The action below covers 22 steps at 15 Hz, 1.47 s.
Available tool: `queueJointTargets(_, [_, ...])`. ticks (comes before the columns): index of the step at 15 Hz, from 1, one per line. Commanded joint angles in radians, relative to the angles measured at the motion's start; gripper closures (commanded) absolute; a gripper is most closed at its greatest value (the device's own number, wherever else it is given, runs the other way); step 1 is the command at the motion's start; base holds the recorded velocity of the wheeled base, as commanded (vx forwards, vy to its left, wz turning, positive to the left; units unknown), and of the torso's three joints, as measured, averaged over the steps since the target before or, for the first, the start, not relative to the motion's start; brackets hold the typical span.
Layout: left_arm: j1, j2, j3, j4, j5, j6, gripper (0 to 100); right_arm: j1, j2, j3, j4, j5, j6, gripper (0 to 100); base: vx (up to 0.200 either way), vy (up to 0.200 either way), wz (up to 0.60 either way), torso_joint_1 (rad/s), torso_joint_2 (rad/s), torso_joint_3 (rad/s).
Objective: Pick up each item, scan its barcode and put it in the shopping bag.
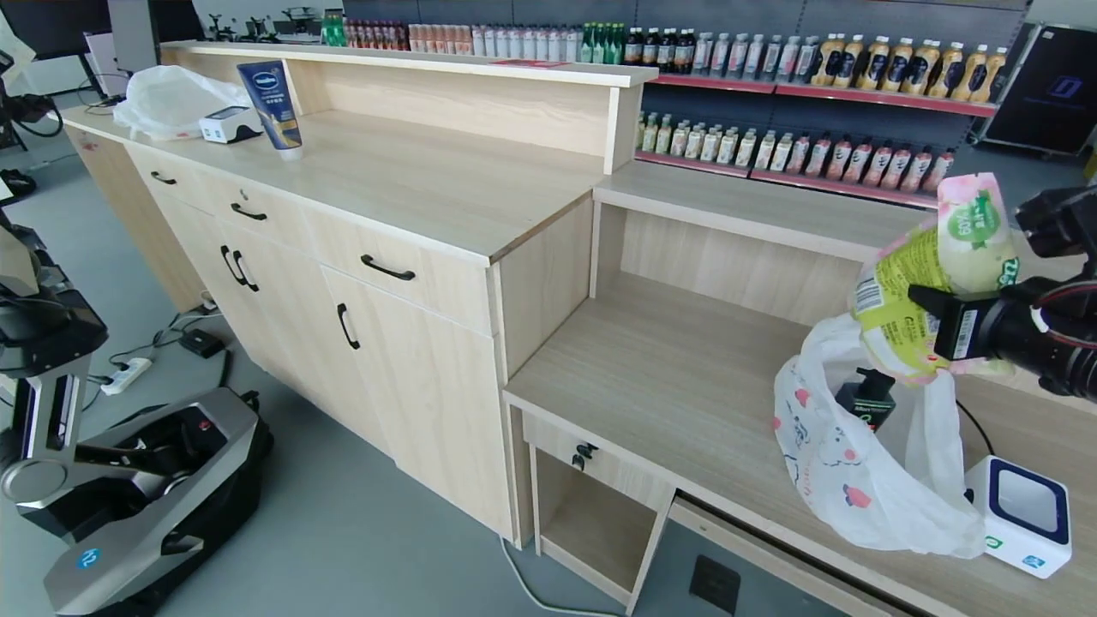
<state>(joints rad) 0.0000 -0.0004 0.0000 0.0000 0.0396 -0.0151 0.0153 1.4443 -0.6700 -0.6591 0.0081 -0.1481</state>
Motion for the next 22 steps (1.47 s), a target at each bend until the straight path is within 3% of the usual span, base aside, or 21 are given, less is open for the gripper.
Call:
queueJointTargets(1, [0.002, 0.0, 0.0, 0.0, 0.0, 0.0, 0, 0.04, 0.035, 0.052, 0.016, -0.002, 0.035, 100, 0.0, 0.0, 0.0, 0.0, 0.0, 0.0])
queueJointTargets(3, [0.002, 0.0, 0.0, 0.0, 0.0, 0.0, 0, 0.031, 0.067, 0.053, 0.042, -0.002, 0.084, 100, 0.0, 0.0, 0.0, 0.0, 0.0, 0.0])
queueJointTargets(7, [0.002, 0.0, 0.0, 0.0, 0.0, 0.0, 0, -0.003, 0.061, 0.036, -0.03, -0.003, 0.059, 100, 0.0, 0.0, 0.0, 0.0, 0.0, 0.0])
queueJointTargets(9, [0.002, 0.0, 0.0, 0.0, 0.0, 0.0, 0, -0.044, 0.051, 0.041, -0.046, -0.003, 0.002, 100, 0.0, 0.0, 0.0, 0.0, 0.0, 0.0])
queueJointTargets(14, [0.002, 0.0, 0.0, 0.0, 0.0, 0.0, 0, -0.166, 0.137, 0.055, 0.003, -0.005, 0.016, 100, 0.0, 0.0, 0.0, 0.0, 0.0, 0.0])
queueJointTargets(22, [0.002, 0.0, 0.0, 0.0, 0.0, 0.0, 0, -0.15, 0.283, 0.053, -0.011, -0.005, 0.013, 100, 0.0, 0.0, 0.0, 0.0, 0.0, 0.0])
